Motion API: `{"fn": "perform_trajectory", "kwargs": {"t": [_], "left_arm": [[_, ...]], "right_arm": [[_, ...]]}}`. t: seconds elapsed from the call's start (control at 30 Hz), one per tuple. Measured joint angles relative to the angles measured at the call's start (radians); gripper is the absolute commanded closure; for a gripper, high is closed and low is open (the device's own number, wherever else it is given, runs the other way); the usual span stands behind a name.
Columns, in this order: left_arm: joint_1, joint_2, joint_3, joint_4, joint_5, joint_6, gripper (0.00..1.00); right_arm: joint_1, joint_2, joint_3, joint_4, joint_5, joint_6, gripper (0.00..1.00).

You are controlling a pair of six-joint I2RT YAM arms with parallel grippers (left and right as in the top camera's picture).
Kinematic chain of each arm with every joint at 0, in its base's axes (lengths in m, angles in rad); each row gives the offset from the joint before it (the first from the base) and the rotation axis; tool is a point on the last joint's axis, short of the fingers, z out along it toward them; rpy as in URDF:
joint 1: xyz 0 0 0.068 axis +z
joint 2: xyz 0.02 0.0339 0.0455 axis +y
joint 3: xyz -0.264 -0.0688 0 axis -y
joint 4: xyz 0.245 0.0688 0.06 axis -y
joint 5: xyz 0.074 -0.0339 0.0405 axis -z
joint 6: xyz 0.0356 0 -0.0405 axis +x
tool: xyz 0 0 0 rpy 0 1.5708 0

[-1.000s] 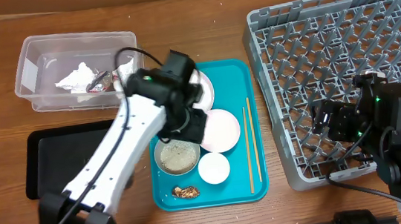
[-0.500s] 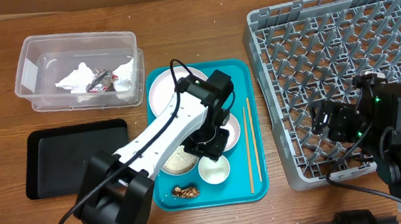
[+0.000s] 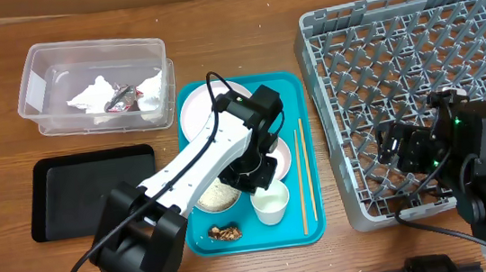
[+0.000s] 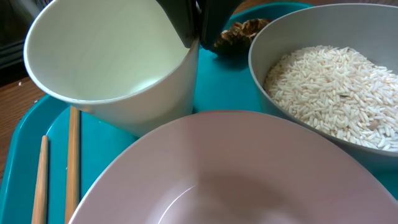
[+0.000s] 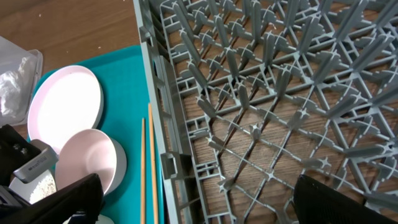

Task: Sort waste into correct bins and load items into the dishwasher
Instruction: 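Grasp the white cup on the tray with the left gripper and lift, then hand the white cup from the left gripper to the right gripper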

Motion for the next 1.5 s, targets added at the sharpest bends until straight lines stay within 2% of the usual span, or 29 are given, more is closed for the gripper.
{"fn": "perform_trajectory", "kwargs": {"t": [0.2,0.33,0.47,0.57,0.67,0.83,0.93,1.1,1.5], "left_arm": [[0.042,-0.003,0.047,-0.031,0.086,0.027,0.96],[0.141,-0.040,0.114,-0.006,0.225,0.074,0.96],[0.278,-0.099,0.143,0.089,0.414,0.093,0.96],[0.389,-0.111,0.148,0.173,0.634,0.103,0.96],[0.456,-0.111,0.148,0.223,0.809,0.107,0.96],[0.477,-0.111,0.148,0.239,0.987,0.110,0.96],[0.469,-0.111,0.148,0.240,1.030,0.109,0.96],[0.434,-0.111,0.148,0.253,1.065,0.109,0.96],[0.364,-0.111,0.148,0.373,1.088,0.020,0.96]], "right_arm": [[0.000,0.000,0.000,-0.049,0.098,0.013,0.00],[-0.010,0.000,0.000,-0.061,0.234,0.100,0.00],[-0.045,0.010,0.000,0.006,0.214,0.126,0.00],[-0.053,0.049,0.004,0.075,0.030,0.055,0.00],[-0.053,0.107,0.005,0.128,-0.253,-0.059,0.00],[-0.052,0.204,0.005,0.245,-0.715,-0.204,0.00],[-0.052,0.247,0.006,0.319,-0.890,-0.240,0.00],[-0.052,0.316,0.005,0.386,-1.068,-0.269,0.00],[-0.052,0.363,0.005,0.497,-1.263,-0.284,0.00]]}}
